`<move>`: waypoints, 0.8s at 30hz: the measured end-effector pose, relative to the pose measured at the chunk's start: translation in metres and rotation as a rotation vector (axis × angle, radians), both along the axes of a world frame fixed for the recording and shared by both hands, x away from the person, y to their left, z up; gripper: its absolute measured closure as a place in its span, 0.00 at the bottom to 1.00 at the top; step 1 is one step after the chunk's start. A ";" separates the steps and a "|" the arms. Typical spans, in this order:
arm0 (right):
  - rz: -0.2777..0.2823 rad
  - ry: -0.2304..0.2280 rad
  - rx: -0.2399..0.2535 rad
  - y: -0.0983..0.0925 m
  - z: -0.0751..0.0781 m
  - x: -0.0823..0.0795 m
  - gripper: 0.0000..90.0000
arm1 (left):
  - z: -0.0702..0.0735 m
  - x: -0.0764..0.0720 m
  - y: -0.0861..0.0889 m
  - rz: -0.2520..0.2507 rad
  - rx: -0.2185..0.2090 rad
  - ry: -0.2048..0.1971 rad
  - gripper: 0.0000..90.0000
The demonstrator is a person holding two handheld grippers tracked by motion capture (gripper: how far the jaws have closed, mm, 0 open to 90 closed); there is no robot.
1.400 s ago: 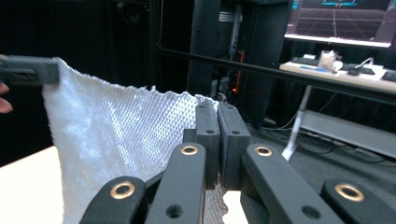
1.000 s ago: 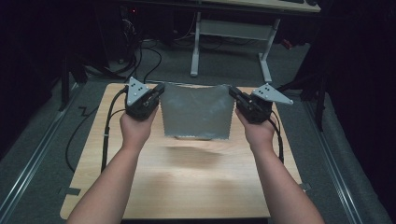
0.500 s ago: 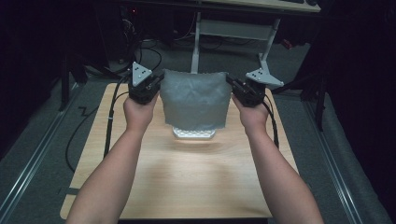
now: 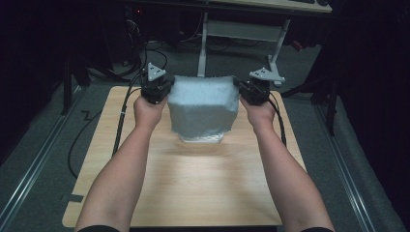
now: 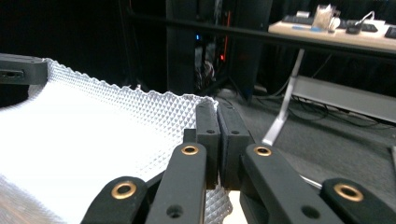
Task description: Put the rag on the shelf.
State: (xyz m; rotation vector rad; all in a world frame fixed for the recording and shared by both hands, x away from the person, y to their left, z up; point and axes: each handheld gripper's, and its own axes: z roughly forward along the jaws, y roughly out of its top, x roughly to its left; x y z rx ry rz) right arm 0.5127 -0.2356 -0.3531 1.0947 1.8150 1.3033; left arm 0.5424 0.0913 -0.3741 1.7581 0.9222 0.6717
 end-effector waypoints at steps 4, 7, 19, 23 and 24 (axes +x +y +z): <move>0.016 0.053 -0.023 -0.001 -0.018 0.006 0.99 | -0.020 0.003 0.005 -0.023 -0.002 0.053 1.00; 0.020 0.077 -0.044 0.000 -0.030 0.008 0.99 | -0.026 0.003 0.005 -0.029 0.003 0.072 1.00; 0.027 0.161 0.003 -0.004 -0.067 0.004 0.99 | -0.063 -0.001 0.008 -0.071 -0.017 0.185 1.00; 0.028 0.187 0.069 -0.006 -0.084 -0.003 0.99 | -0.079 -0.005 0.007 -0.081 -0.054 0.211 1.00; 0.028 0.197 0.076 -0.007 -0.087 -0.004 0.99 | -0.082 -0.006 0.006 -0.082 -0.055 0.215 1.00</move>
